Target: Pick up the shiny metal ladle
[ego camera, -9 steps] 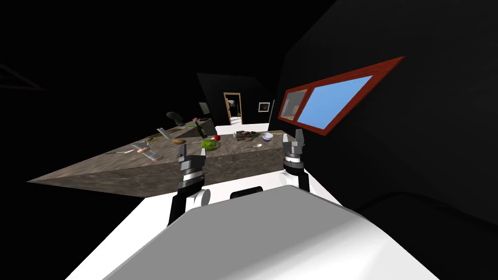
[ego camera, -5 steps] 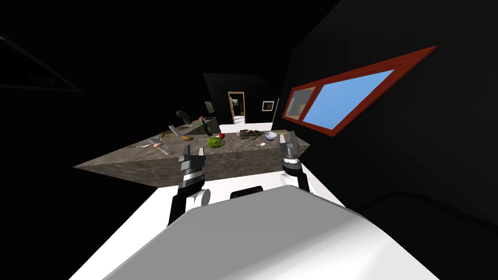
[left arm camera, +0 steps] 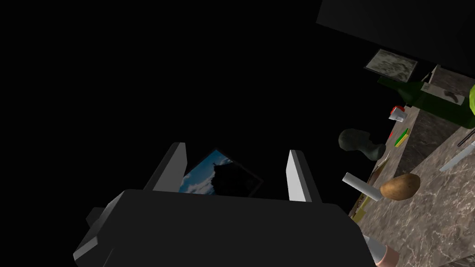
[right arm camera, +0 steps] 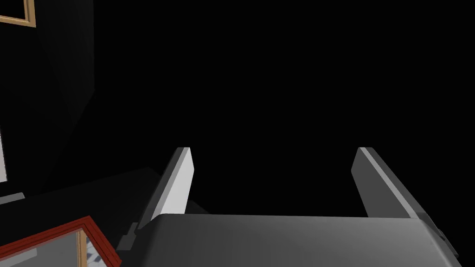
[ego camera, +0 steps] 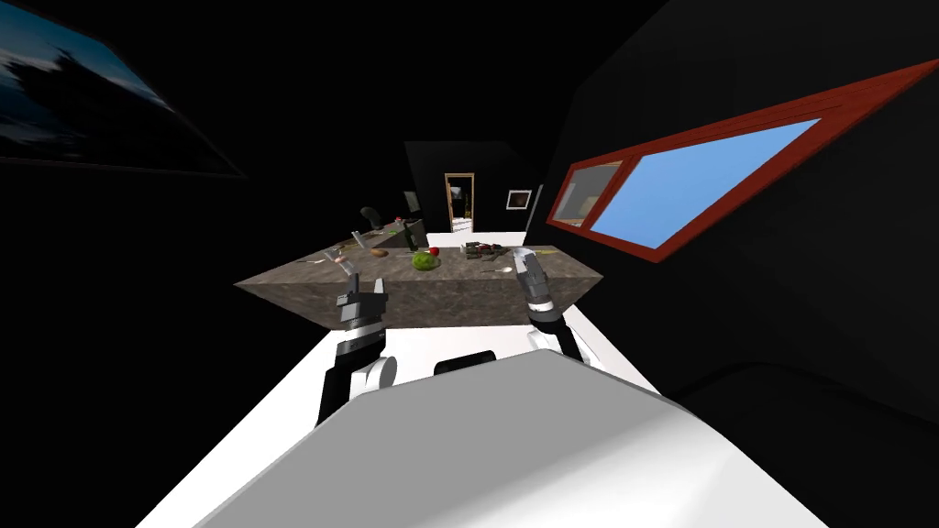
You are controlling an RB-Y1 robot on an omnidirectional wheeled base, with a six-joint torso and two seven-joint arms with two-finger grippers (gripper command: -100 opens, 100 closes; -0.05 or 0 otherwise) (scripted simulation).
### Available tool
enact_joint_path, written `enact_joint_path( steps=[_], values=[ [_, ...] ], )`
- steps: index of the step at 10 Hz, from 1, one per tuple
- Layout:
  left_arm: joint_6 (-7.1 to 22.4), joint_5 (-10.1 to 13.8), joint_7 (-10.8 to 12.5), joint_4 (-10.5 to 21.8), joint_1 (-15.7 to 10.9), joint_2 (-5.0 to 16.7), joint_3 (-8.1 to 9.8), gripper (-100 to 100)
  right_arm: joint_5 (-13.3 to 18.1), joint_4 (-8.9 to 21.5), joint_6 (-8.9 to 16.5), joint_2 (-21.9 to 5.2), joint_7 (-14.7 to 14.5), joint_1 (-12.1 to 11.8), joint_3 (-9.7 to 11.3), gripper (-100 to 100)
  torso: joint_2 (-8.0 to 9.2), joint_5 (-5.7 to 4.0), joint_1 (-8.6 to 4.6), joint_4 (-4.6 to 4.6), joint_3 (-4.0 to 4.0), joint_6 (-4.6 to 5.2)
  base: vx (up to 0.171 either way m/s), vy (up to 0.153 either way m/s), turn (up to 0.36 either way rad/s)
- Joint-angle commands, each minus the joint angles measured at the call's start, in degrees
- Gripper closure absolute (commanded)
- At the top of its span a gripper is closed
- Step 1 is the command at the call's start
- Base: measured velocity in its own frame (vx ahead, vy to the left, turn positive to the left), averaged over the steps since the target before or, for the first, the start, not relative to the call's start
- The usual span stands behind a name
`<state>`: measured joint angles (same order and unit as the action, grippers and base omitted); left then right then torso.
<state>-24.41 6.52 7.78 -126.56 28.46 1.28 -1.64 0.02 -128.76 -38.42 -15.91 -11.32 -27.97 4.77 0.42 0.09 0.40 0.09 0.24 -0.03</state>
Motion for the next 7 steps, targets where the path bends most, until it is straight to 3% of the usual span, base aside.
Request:
enact_joint_path(
  steps=[1, 7],
  values=[
    [0.0, 0.0, 0.0, 0.0, 0.0, 0.0, 0.0, 0, 0.9, 0.2, 0.0, -2.1, -0.3, 0.4, 0.8, -100, 0.0, 0.0, 0.0, 0.0, 0.0, 0.0, -0.096, 0.071, 0.09],
    [0.0, 0.0, 0.0, 0.0, 0.0, 0.0, 0.01, 0, 5.4, 2.6, -1.4, -11.0, -1.3, 1.4, 4.1, -100, -0.12, -0.04, -0.18, -0.02, -0.07, 0.02, -0.059, 0.075, 0.149]
  ],
)
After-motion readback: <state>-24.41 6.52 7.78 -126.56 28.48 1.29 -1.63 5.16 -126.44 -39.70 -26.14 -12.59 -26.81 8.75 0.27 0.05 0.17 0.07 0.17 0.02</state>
